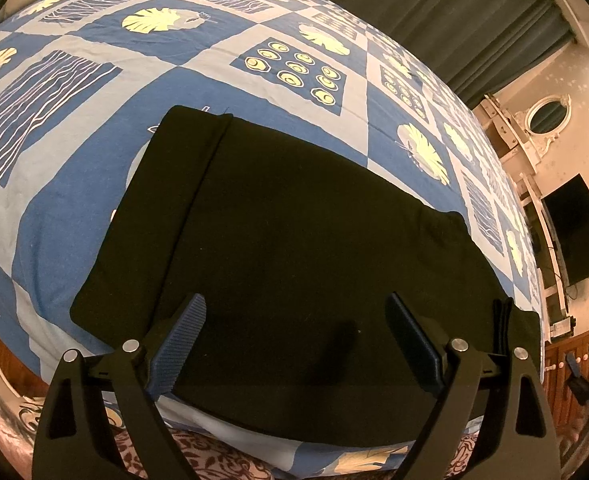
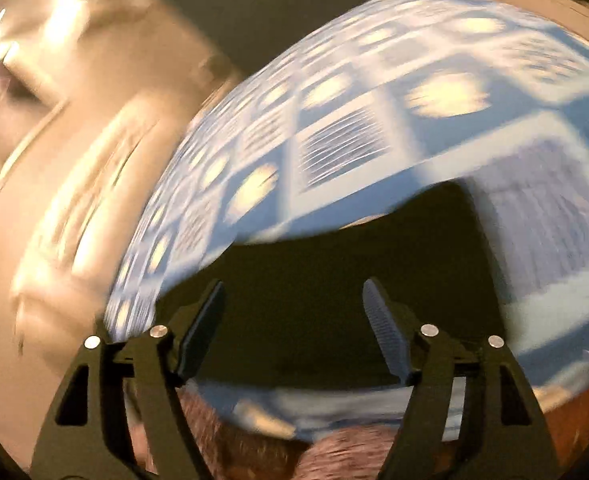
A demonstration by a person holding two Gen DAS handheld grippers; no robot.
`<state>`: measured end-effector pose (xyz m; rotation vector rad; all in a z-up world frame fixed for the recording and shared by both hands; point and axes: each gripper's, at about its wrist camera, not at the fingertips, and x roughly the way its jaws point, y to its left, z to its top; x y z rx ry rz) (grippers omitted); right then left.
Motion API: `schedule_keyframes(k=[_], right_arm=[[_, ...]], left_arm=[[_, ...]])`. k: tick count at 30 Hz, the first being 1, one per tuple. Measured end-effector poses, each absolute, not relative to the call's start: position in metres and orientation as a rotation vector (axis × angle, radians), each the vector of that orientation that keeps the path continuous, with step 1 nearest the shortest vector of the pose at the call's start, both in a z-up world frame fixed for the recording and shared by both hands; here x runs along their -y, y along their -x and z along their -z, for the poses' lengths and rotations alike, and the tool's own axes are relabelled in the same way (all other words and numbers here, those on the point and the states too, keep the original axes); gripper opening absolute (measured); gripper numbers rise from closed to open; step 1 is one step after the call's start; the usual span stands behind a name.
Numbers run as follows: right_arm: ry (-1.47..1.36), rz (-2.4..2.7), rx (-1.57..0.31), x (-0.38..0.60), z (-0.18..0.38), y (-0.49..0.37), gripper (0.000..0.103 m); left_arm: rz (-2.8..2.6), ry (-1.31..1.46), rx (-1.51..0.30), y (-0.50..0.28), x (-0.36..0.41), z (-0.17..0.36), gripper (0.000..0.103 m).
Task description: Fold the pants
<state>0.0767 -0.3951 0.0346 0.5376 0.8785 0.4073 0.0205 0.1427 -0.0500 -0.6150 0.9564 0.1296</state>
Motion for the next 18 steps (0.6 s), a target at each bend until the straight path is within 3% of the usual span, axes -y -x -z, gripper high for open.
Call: schedule_keyframes(k=[4,9,14,18], right_arm=[[-0.720,-0.206,-0.925,0.476,0.012,-0.075,0.072],[-0.878,-0.235,-1.031,0.492,0.068,-0.075,0.072],[-0.819,-0.264,-1.086,0.483,0.082,-0.078,0.032],[-0.805,-0.268,-1.105,0.488,0.093,-0.076,0.026]], left_arm=[[-0.131,0.607,-0.957,-0.021,-0.142,0.049,0.090],[-0.129,0.595,-0.959,-0.022,-0.141,0.050,0.090],[-0.129,0.593,-0.959,-0.021,-0.140,0.049,0.090],[-0.128,0.590,-0.959,-0.021,-0.140,0.049,0.090]])
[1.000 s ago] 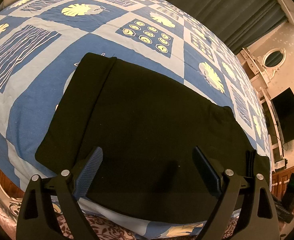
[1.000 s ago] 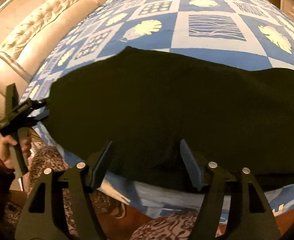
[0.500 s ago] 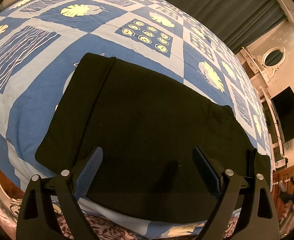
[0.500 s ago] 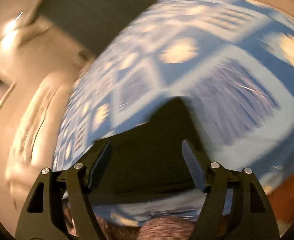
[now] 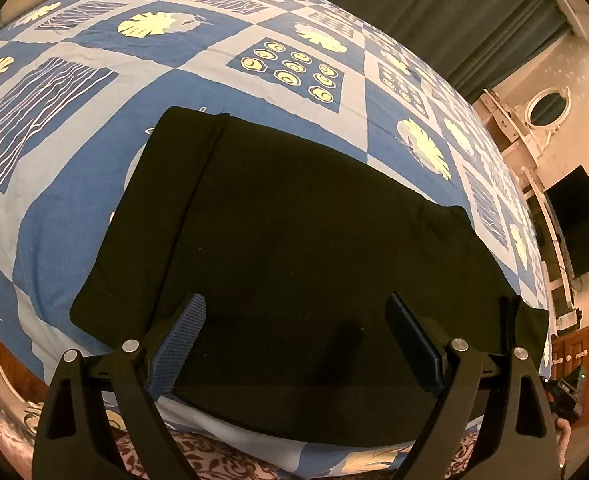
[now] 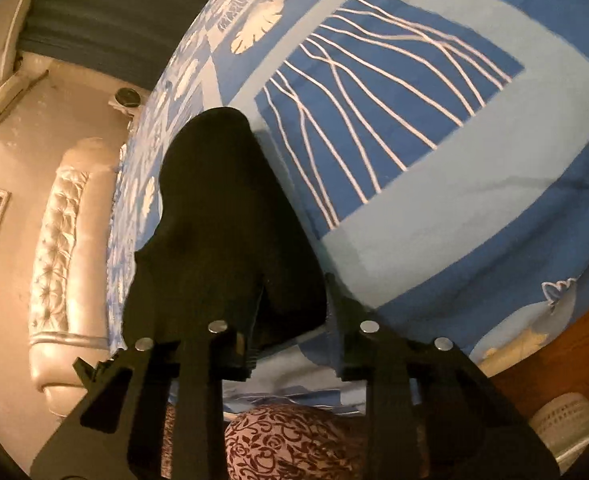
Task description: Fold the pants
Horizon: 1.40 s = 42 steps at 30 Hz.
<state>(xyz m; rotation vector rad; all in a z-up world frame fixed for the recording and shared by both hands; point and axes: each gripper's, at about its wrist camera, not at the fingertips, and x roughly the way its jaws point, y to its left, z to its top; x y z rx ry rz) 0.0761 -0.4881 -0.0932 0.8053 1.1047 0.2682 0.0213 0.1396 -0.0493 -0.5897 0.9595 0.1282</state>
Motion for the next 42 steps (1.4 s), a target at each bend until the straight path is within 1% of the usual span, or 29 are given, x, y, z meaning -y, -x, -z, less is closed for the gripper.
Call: schedule_keyframes(k=[3,4,5,7,11,19,21,22,23,27,30,32,34,39,41,42], right_arm=[[-0.845,-0.297,-1.099,0.493,0.096,-0.076,0.034],[-0.861,-0.306,-1.097,0.495,0.093,-0.077,0.042],[-0.866,-0.309,-1.078,0.499,0.088,-0.077,0.054],[-0.843,-0.302,-1.019,0.503,0.072,-0.084,0.064],[-0.871,-0.303,-0.976,0.504,0.065,-0.116,0.065],[-0.928,-0.335,-1.013,0.481,0.090,-0.181,0.063],[-0.922,-0.331,-1.023,0.475,0.093,-0.189,0.051],[-0.898,-0.318,-1.032,0.474,0.094,-0.191,0.039],[-0.855,-0.296,-1.052,0.472,0.096,-0.193,0.034],[-0.836,-0.286,-1.053,0.472,0.097,-0.193,0.033],[-0.816,-0.262,-1.041,0.468,0.090,-0.188,0.043],[-0.805,-0.238,-1.009,0.464,0.080,-0.183,0.059],[-0.781,-0.208,-0.948,0.459,0.067,-0.169,0.064],[-0.686,-0.141,-0.887,0.434,0.047,-0.135,0.065],[-0.652,-0.120,-0.865,0.423,0.039,-0.123,0.071],[-0.648,-0.124,-0.851,0.417,0.034,-0.116,0.072]], left_arm=[[-0.127,0.584,-0.960,-0.022,-0.139,0.050,0.090],[-0.126,0.580,-0.961,-0.022,-0.139,0.050,0.090],[-0.127,0.575,-0.962,-0.022,-0.139,0.050,0.090],[-0.128,0.565,-0.964,-0.023,-0.138,0.051,0.090],[-0.127,0.562,-0.964,-0.023,-0.138,0.051,0.090],[-0.118,0.565,-0.966,-0.025,-0.140,0.051,0.090],[-0.118,0.566,-0.966,-0.025,-0.140,0.051,0.090],[-0.118,0.566,-0.965,-0.025,-0.140,0.051,0.090],[-0.118,0.566,-0.965,-0.024,-0.140,0.051,0.090],[-0.118,0.566,-0.965,-0.024,-0.140,0.051,0.090],[-0.118,0.568,-0.965,-0.024,-0.140,0.051,0.090],[-0.115,0.576,-0.963,-0.024,-0.140,0.051,0.090],[-0.110,0.591,-0.960,-0.023,-0.142,0.051,0.090],[-0.065,0.643,-0.955,-0.023,-0.148,0.046,0.090],[-0.036,0.684,-0.937,-0.020,-0.154,0.040,0.090],[-0.020,0.708,-0.924,-0.019,-0.158,0.036,0.090]])
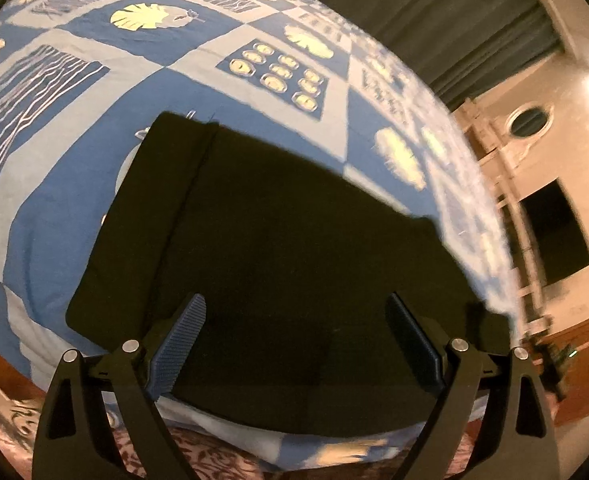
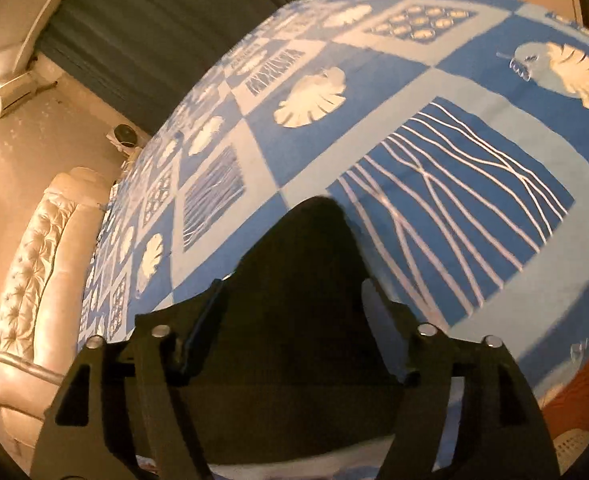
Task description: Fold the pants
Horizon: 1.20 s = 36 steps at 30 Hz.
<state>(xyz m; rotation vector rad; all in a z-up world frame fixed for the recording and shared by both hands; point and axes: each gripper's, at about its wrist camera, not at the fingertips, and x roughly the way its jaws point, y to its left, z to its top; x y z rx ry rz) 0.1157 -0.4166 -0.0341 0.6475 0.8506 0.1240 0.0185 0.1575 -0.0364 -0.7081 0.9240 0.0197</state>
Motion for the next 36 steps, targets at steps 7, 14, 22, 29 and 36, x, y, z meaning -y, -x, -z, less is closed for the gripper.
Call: schedule_keyframes(k=[7,14,22,29,36], right_arm=[[-0.571,-0.247,-0.784,0.376,-0.001,-0.077,0.073],[-0.446,-0.360,-0.845,0.319,0.005,-0.060,0.075],[-0.392,-0.413,-0.920,0.289,0.021,-0.052,0.075],[-0.392,-0.434,-0.971,0.281,0.033,-0.052,0.075],[-0.405,-0.449,-0.991,0.279,0.037,-0.052,0.075]], left_arm=[[0.047,0.720,-0.793,-0.006,-0.201,-0.001,0.090],[0.033,0.846,-0.830,0.004,-0.255,0.036,0.090],[0.153,0.898,-0.879,-0.004,-0.258,0.072,0.090],[0.290,1.044,-0.816,-0.001,-0.252,0.084,0.090],[0.217,0.992,-0.908,-0.010,-0.244,0.094,0.019]])
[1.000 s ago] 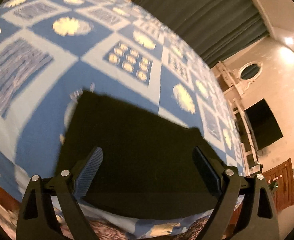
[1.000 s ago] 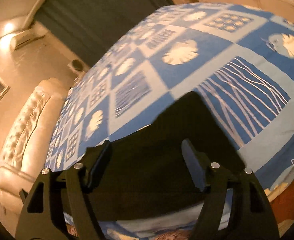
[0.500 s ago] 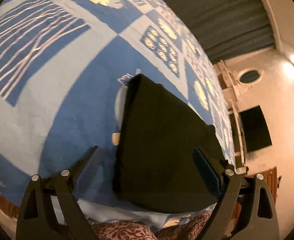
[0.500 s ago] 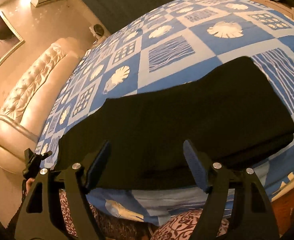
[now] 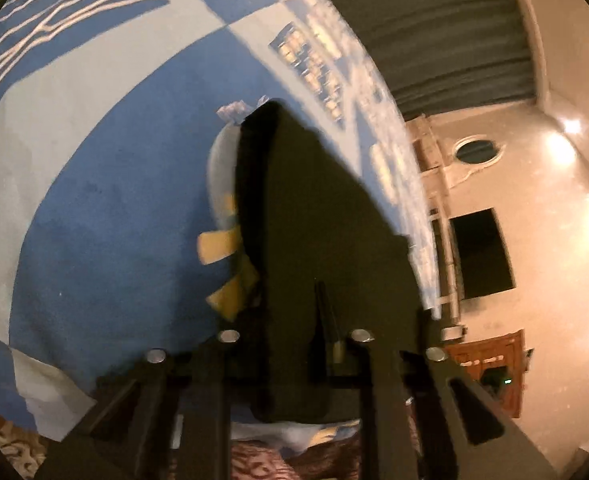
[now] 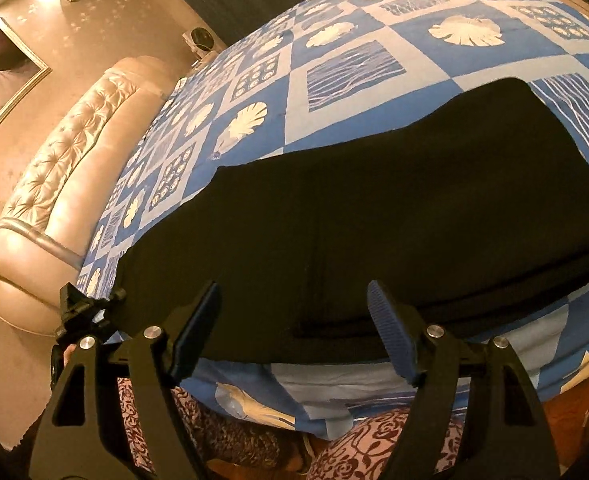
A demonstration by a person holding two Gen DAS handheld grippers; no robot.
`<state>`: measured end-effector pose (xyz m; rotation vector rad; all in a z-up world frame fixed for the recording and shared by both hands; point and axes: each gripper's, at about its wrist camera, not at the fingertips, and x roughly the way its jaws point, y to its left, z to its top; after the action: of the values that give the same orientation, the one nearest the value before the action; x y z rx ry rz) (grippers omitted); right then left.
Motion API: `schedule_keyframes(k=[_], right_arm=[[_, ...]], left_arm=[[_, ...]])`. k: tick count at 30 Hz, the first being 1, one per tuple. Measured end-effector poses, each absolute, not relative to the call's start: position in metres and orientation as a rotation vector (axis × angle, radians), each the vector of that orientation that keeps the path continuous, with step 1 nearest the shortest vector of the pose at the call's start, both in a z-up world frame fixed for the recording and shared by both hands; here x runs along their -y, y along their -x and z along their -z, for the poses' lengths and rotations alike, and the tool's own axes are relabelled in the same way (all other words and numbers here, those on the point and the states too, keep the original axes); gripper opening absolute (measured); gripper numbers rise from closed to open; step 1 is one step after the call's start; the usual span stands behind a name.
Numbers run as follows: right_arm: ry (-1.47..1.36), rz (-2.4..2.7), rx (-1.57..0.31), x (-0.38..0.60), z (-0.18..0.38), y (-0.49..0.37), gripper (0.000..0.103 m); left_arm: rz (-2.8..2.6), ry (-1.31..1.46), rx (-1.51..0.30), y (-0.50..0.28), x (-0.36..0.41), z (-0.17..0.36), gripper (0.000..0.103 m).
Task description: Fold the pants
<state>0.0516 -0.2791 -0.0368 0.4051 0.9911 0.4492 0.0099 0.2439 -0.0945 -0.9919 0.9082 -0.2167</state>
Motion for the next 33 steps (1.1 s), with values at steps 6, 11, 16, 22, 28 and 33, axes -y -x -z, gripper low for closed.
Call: schedule_keyframes(k=[6,11,16,22,28,33], right_arm=[[-0.450,-0.427,-0.992,0.289,0.038,-0.055,0.075],[-0.465,-0.403,-0.969,0.298,0.036,-0.056,0.075],[-0.488,-0.377,-0.955,0.306,0.034,-0.059,0.075],[-0.545,-0.348,-0.928,0.321,0.031,-0.062,0.076],[-0.618,-0.301,-0.889,0.343,0.027,-0.065,0.076],[-0.696,-0.211,-0.833,0.378,0.025,-0.066,0.076]], left_arm=[[0.222,0.951,-0.869,-0.014,-0.237,0.070,0.016],[0.314,0.911,-0.763,-0.016,-0.214,0.017,0.015],[0.437,0.827,-0.703,-0.034,-0.152,-0.041,0.015],[0.578,0.700,-0.729,-0.070,-0.055,-0.078,0.015],[0.680,0.596,-0.808,-0.109,0.055,-0.070,0.015],[0.709,0.522,-0.911,-0.134,0.137,-0.037,0.015]])
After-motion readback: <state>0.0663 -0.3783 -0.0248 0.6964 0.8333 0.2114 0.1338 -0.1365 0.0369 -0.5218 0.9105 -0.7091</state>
